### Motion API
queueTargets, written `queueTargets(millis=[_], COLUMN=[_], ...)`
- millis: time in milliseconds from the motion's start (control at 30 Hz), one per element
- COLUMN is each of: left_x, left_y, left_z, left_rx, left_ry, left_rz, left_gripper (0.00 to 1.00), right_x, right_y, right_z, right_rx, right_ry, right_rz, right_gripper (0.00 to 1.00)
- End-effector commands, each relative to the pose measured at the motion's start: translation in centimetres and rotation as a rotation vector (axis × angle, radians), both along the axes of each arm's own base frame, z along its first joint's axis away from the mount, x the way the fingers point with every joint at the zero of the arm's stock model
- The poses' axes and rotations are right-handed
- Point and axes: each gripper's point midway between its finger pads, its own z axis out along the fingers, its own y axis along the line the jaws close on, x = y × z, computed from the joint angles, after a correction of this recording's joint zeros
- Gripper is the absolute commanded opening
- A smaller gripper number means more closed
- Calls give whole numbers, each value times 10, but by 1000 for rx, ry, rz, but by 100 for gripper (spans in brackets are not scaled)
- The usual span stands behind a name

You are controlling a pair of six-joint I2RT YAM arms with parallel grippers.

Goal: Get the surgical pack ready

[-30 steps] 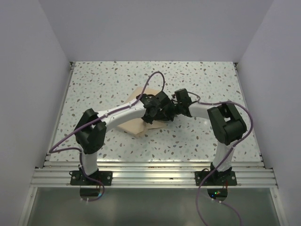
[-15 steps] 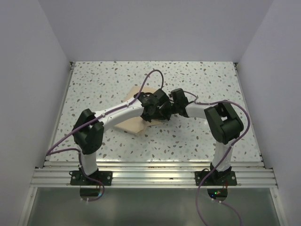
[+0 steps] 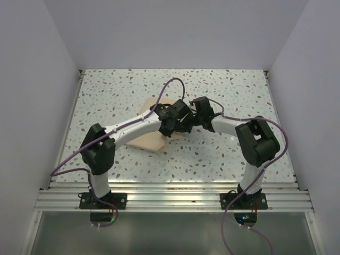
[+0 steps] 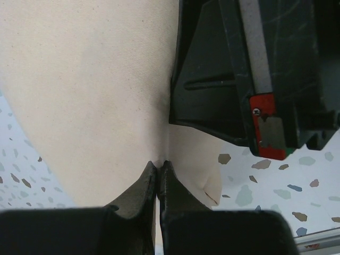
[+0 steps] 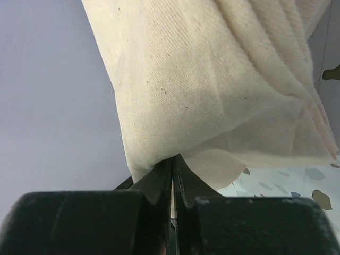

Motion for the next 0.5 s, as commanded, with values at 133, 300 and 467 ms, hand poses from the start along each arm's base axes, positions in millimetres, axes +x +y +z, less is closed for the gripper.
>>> queueTargets(millis=[133,300,467], left_x=[4,3,1], left_y=[-26,-29,-29], left_z=[37,48,47], left_rx=[-160,-198,-204], left_ry=[-58,-72,-65], left_rz=[-15,-24,-27], left_gripper=[0,0,0], right_x=[10,23,22], right_y=[14,47,59], right_z=[18,8,-16], right_rx=[62,117,70], right_ry=[-126,-159,-135], right_rz=[27,9,-12], right_gripper=[3,2,1])
